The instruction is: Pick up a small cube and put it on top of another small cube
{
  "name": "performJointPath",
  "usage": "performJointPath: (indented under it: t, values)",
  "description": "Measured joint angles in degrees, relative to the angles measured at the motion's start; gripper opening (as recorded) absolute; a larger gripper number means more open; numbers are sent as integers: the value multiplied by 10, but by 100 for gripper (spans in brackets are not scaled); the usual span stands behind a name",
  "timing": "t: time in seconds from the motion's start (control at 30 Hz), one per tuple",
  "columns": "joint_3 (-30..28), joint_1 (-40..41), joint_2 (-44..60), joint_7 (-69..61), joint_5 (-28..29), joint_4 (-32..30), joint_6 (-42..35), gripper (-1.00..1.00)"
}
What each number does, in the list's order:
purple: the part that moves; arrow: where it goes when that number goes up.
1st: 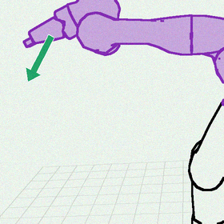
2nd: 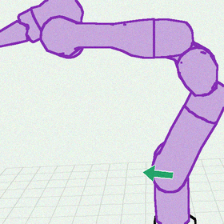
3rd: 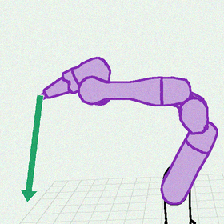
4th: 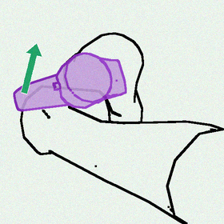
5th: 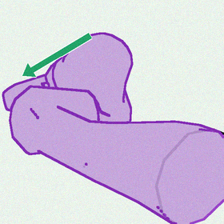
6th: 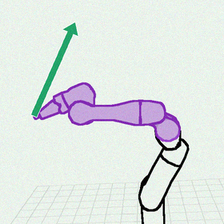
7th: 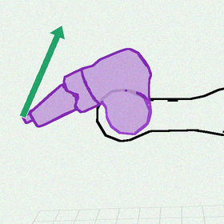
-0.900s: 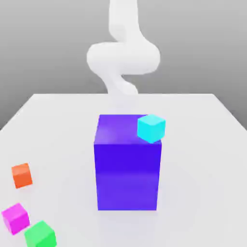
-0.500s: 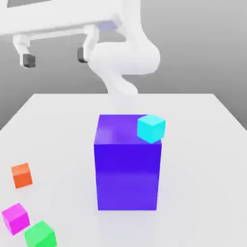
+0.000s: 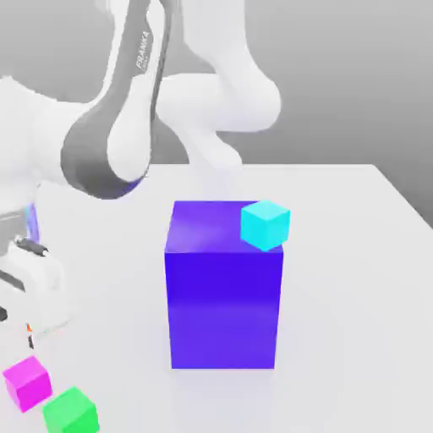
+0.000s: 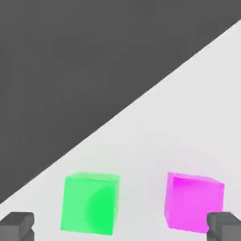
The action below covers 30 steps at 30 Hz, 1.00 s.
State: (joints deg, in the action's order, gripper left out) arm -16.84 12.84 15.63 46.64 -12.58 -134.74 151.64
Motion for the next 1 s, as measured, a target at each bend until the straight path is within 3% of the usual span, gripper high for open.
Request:
performJointPath:
  t: [0.17,0.2,0.43,0.6,0.73,0.87,0.9,1.0]
  values:
    - [26,37,104,-24,-40,14,63,0]
    - [37,46,123,-31,-50,19,78,-100]
    - [40,48,128,-32,-51,20,81,-100]
    - [6,17,41,-5,3,2,14,-100]
    - [40,-17,-5,-83,59,20,-44,-100]
    - [66,-18,43,-127,52,31,-6,-100]
    - [71,-15,59,-133,47,32,10,100]
    - [71,-15,59,-133,47,32,10,100]
